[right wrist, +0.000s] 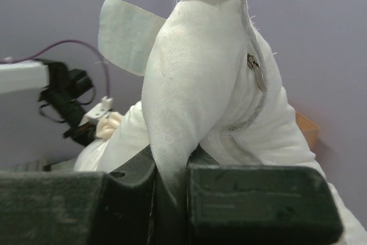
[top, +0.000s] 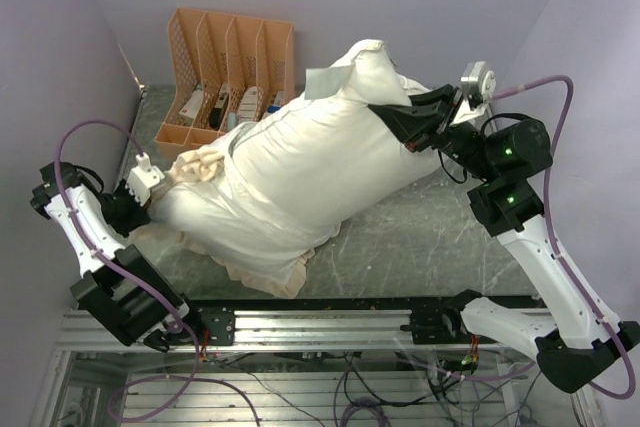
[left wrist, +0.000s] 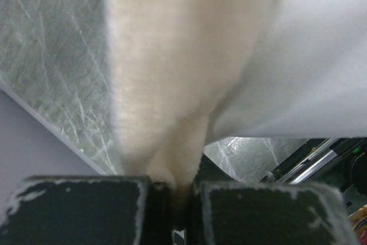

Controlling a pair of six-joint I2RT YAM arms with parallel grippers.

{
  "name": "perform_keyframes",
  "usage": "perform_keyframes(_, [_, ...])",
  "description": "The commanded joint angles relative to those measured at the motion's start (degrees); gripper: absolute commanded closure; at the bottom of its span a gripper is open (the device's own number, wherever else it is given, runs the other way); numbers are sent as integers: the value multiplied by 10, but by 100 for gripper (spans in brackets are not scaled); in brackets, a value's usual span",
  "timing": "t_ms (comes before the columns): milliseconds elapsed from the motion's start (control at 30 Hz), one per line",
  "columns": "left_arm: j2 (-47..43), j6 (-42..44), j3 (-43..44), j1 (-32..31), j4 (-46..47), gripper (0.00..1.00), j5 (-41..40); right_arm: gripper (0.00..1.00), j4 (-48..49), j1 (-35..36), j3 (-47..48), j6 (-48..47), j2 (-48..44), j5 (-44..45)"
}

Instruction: Remove the pillowcase from the pillow

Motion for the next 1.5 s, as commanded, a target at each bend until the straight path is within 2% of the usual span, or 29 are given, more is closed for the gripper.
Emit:
perform_keyframes(0, [-17, -35, -1, 13, 60, 93, -48, 100, 57, -1, 12, -9, -25, 162])
perform_keyframes(133, [-36, -40, -15, 37, 124, 93, -100, 100, 53, -1, 13, -20, -33, 273])
perform_keyframes(233, [-27, -23, 5, 66, 124, 93, -111, 100, 24, -1, 28, -30, -28, 342])
perform_keyframes(400, [-17, -11, 31, 107, 169, 93, -149, 100, 55, -1, -5, -37, -51, 448])
perform_keyframes(533, [-29, 9, 25, 131, 233, 93, -182, 100, 71, -1, -4, -64, -57, 489])
perform_keyframes(900, [-55, 74, -29, 168, 394, 93, -228, 100, 118, -1, 86, -151, -28, 639])
perform_keyframes(1133, [-94, 169, -116, 178, 478, 93, -229, 100, 159, -1, 91, -188, -31, 653])
perform_keyframes(1300, [-113, 175, -147, 178, 551, 93, -213, 100, 173, -1, 97, -216, -26, 672])
perform_keyframes(1467, [-104, 155, -149, 178, 582, 93, -216, 100, 208, -1, 107, -252, -25, 710])
